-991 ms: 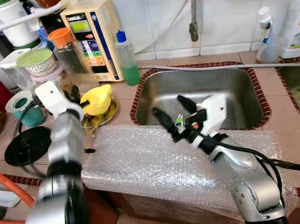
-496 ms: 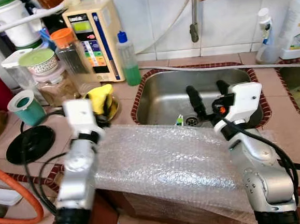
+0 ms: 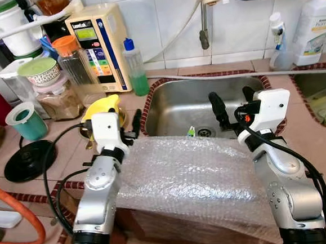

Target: Kitchen organization

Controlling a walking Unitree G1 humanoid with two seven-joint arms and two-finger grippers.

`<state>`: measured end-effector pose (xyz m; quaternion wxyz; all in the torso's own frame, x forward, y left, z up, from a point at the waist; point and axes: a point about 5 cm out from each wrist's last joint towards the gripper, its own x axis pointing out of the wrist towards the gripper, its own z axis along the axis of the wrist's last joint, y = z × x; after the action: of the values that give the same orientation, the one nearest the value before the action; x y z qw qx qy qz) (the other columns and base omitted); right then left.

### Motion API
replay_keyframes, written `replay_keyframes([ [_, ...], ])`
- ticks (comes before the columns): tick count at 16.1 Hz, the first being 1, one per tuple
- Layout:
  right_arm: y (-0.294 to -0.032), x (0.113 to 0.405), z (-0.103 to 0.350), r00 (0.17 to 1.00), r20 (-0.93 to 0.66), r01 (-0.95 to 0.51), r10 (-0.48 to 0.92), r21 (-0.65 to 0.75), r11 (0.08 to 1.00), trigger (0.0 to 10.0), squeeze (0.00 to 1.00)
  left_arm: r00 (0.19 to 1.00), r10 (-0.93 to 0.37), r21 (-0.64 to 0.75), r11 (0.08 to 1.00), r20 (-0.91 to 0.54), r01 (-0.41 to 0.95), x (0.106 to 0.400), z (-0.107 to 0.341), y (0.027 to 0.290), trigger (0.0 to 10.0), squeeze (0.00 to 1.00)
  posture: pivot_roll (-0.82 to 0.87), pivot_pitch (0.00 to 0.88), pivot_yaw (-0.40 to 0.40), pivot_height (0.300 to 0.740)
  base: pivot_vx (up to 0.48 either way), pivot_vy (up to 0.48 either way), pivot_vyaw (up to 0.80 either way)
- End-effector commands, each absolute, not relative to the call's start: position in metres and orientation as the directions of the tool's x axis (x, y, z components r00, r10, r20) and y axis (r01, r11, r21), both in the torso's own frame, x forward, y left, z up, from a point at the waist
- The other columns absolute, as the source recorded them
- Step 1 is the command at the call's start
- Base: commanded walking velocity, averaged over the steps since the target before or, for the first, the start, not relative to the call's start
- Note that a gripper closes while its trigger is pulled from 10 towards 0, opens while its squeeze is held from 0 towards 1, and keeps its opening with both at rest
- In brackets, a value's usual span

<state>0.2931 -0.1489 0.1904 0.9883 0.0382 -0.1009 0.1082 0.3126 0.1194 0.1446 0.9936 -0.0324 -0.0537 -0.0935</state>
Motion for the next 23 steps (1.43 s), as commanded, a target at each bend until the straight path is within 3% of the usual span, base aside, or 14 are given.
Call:
replay_keyframes([
  [1,-0.146,0.295,0.200,0.948,0.227,-0.239,0.223,0.042,0.970,10.0,0.00,0.981,-0.156,-0.047,0.986,0.111,0.162,0.313,0.147,0.120,10.0,1.00,0.00,0.000,0.094,0.740,0.000,0.000,0.00],
  [4,-0.147,0.295,0.203,0.944,0.218,-0.256,0.246,0.018,0.967,10.0,0.00,0.983,-0.142,-0.095,0.984,0.116,0.153,0.315,0.147,0.113,10.0,1.00,-0.02,0.000,0.051,0.740,0.000,0.000,0.00],
  [5,-0.147,0.296,0.206,0.943,0.219,-0.260,0.251,0.011,0.966,10.0,0.00,0.982,-0.133,-0.064,0.988,0.135,0.142,0.316,0.150,0.112,10.0,0.02,-0.03,0.000,0.043,0.740,0.000,0.000,0.00],
  [10,-0.151,0.300,0.212,0.947,0.226,-0.231,0.227,-0.012,0.973,10.0,0.00,0.981,-0.147,-0.157,0.973,0.129,0.167,0.321,0.151,0.099,10.0,0.00,-0.06,0.000,0.009,0.740,0.000,0.000,0.00],
  [13,-0.155,0.300,0.210,0.958,0.184,-0.218,0.221,-0.035,0.975,10.0,0.00,0.966,-0.211,-0.149,0.961,0.147,0.232,0.325,0.155,0.075,10.0,0.00,-0.07,0.000,-0.083,0.740,0.000,0.000,0.00],
  [15,-0.156,0.302,0.205,0.960,0.163,-0.223,0.228,-0.048,0.974,10.0,0.00,0.960,-0.232,-0.148,0.956,0.154,0.255,0.327,0.159,0.066,10.0,0.00,-0.07,0.000,-0.053,0.740,0.000,0.000,0.00],
  [19,-0.167,0.305,0.197,0.978,0.156,-0.138,0.137,-0.002,0.990,10.0,0.00,0.976,-0.200,-0.178,0.961,0.089,0.213,0.322,0.142,0.084,10.0,0.00,-0.06,0.000,0.054,0.740,0.000,0.000,0.00],
  [23,-0.165,0.308,0.187,0.981,0.157,-0.115,0.111,0.013,0.993,10.0,0.00,0.978,-0.202,-0.196,0.958,0.043,0.207,0.321,0.128,0.086,10.0,0.00,-0.09,0.000,0.099,0.740,0.000,0.000,0.00],
])
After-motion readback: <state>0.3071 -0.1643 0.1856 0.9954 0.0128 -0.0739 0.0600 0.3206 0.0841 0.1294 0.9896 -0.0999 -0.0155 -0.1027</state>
